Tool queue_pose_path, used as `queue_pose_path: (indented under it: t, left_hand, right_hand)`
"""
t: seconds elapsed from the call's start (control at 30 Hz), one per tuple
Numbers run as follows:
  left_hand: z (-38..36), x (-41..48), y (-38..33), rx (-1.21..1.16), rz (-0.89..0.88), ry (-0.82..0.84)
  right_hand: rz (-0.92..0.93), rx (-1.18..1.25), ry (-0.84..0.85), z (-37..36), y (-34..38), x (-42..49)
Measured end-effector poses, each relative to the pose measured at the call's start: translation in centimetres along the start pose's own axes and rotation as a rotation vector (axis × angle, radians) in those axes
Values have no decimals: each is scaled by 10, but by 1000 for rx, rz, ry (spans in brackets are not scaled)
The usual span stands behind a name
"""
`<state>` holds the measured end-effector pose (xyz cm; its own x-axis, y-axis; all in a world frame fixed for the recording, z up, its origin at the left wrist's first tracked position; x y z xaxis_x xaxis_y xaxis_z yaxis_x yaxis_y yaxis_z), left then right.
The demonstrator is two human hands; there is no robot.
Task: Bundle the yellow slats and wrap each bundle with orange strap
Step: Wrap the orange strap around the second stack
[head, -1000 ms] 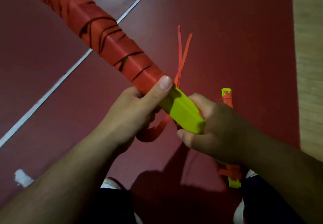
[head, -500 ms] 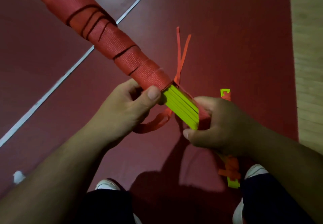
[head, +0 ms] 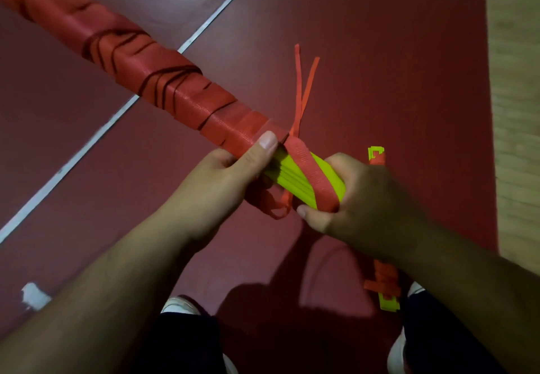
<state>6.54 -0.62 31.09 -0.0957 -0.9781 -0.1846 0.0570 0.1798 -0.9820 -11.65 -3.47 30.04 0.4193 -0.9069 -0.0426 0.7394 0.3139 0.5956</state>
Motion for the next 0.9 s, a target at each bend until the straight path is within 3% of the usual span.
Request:
queue_pose_path:
  t: [0.23,0.4,0.57,0.73,0.83,0.9]
  left_hand:
    - [2,-3,-8,12,-59,53]
    - [-6,-2,-7,-92,-46,9]
    - [-1,-2,-10,-2,-85,-53]
    - [7,-1,-12,137,-164,-120]
    - [13,-2,-11,222,-136,-87]
    - [6,-4,-8,248,-109,38]
  right_hand:
    - [10,-72,-25,7,4,1]
    - [-45,-48,-58,-3,6,-2]
    - [-17,9,-30,-1,8,-3]
    - [50,328,240,-2,4,5]
    - [-61,426,92,5,-15,19]
    - [-120,486,-5,11,-21,24]
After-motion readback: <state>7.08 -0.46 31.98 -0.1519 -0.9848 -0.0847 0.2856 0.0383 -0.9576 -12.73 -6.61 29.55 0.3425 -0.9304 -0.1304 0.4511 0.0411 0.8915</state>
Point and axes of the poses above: each hand's wrist, its own x-axis towards the middle knuckle, its own z-axis out of the back of the hand, y = z × x, the point moved 4 cm from there along x, towards the middle knuckle, and after that the axes turned 4 degrees about y, right-handed, at the moved point
